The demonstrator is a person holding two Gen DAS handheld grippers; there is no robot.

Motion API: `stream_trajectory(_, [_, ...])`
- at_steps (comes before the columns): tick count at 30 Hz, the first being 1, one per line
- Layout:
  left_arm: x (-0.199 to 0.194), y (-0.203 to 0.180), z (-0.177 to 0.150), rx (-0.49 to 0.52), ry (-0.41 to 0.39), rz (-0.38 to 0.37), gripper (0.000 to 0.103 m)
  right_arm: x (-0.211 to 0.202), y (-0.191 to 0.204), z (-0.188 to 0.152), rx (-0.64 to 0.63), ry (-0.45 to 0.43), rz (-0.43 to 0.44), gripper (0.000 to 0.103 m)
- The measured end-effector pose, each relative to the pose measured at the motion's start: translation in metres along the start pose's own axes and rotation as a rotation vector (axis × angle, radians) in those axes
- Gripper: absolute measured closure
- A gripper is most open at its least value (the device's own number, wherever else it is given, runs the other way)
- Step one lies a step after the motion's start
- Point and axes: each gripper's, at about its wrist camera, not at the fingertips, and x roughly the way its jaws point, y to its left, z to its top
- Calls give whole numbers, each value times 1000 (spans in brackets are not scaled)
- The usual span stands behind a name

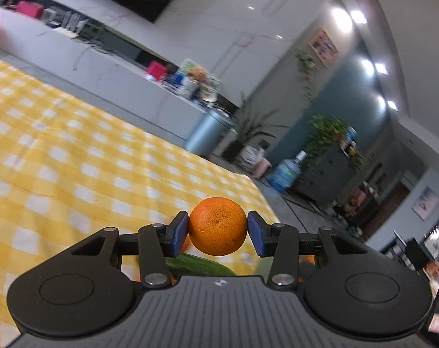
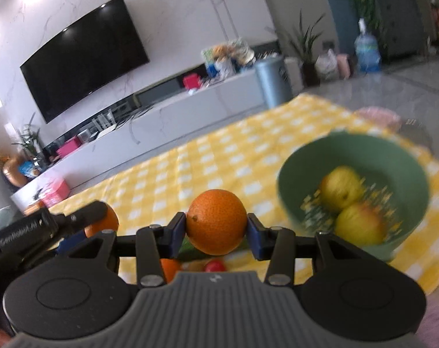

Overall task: Organize fruits
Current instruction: 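Carry the orange and tangerine over the colander and release the orange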

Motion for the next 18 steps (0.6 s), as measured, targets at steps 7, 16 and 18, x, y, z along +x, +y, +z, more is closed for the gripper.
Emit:
stream_trajectory(7, [8, -30, -12, 49, 25, -69, 52, -28, -27, 18, 56, -80, -65, 61])
stream_trajectory(16, [19, -55, -31, 96, 79, -131, 52, -31, -90, 22, 288, -71, -98, 61])
stream_trajectory(18, [20, -61, -36, 110, 84, -147, 52, -28, -97, 18, 324, -79, -96, 61])
